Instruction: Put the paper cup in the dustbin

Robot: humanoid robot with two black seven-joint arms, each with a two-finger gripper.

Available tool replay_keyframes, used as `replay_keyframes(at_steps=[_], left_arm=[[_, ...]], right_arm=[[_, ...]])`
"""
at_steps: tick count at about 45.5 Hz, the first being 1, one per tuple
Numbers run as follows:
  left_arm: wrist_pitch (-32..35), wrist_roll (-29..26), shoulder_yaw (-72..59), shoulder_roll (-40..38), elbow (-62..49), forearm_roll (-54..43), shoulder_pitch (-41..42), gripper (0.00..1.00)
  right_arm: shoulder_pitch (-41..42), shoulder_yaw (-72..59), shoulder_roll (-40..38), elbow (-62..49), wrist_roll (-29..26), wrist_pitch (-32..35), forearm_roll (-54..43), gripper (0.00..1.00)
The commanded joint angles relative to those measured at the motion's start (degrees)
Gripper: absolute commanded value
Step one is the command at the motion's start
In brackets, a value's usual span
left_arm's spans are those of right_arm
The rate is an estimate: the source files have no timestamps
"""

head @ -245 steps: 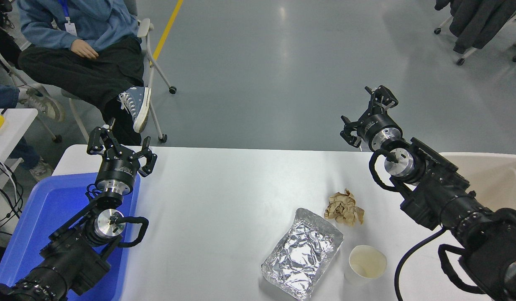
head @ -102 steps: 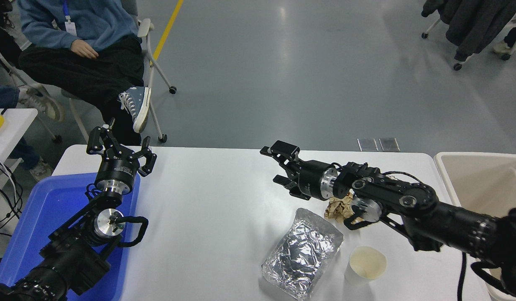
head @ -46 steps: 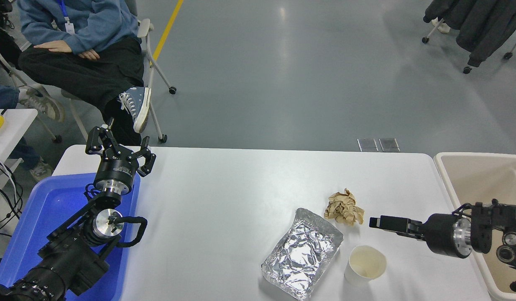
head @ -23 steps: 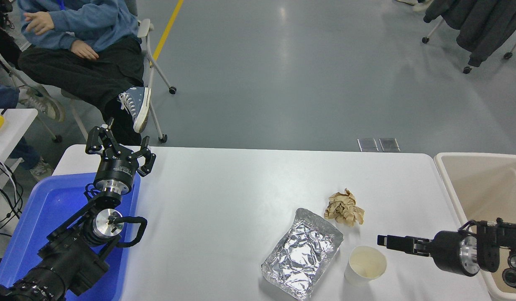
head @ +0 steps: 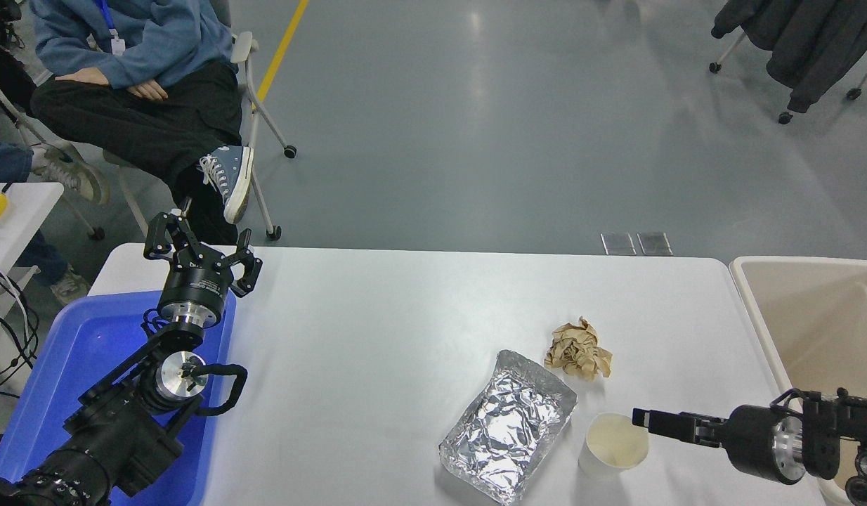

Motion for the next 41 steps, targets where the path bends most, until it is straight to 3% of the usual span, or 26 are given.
replay_keyframes(at_steps=[1, 41], left_arm=[[0.0, 0.0, 0.0, 0.0, 0.0, 0.0, 0.0, 1.0], [0.0, 0.0, 0.1, 0.0, 0.0, 0.0, -0.1, 1.0]], right_arm=[[-1.1, 0.4, -0.2, 1.5, 0.0, -0.2, 0.4, 1.0], [-6.5, 1.1, 7.1, -5.6, 2.8, -5.3, -2.2, 0.98]])
